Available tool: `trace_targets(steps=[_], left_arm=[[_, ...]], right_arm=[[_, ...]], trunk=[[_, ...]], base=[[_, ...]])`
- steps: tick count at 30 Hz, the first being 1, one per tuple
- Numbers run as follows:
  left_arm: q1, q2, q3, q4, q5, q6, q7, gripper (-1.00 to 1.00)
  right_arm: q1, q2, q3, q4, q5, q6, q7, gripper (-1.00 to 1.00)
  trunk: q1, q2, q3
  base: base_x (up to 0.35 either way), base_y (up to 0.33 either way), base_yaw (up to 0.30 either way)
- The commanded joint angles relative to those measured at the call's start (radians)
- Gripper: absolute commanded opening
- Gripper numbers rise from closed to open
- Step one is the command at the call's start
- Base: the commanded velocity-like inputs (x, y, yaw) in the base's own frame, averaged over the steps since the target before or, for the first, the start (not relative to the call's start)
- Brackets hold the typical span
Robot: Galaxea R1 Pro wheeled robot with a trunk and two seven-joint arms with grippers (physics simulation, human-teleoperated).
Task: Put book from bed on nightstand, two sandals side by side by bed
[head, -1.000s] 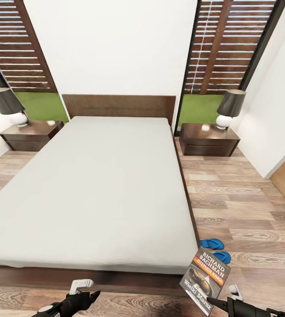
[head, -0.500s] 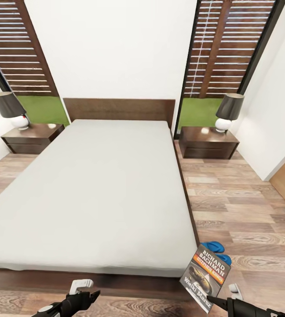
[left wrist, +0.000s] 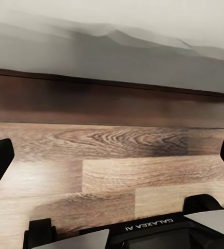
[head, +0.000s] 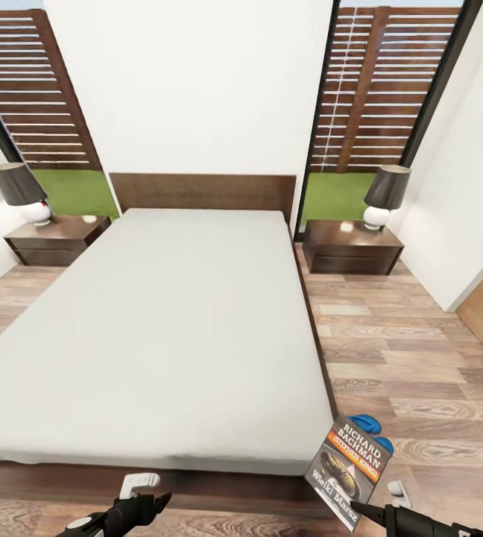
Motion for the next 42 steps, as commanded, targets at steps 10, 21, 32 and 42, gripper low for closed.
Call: trace_targets(steps=[10, 21, 32, 42], left_arm=[[-0.001, 0.0, 0.001, 0.001, 0.007, -0.001, -0.005, 1.0], [0.002, 0.0, 0.001, 0.003, 0.005, 0.0, -0.004, 1.0], [0.177, 0.005, 0.002, 0.0, 0.002, -0.015, -0.002, 1.0], [0.185, 0.011, 0.005, -0.002, 0.005, -0.028, -0.001, 1.0]], right_arm=[[0.0, 0.0, 0.004, 0.001, -0.009, 0.012, 0.005, -1.0], [0.0, 0.0, 0.004, 0.001, -0.009, 0.012, 0.005, -1.0], [0.0, 0.0, 0.004, 0.001, -0.009, 0.012, 0.005, -1.0], [-0.001, 0.001, 0.004, 0.001, -0.009, 0.012, 0.006, -1.0]], trunk=[[0.0, -0.001, 0.015], [0.0, -0.001, 0.033], [0.0, -0.001, 0.051], [0.0, -0.001, 0.067]], base=[[0.0, 0.0, 0.0], [0.0, 0.0, 0.0], [0.0, 0.0, 0.0], [0.0, 0.0, 0.0]])
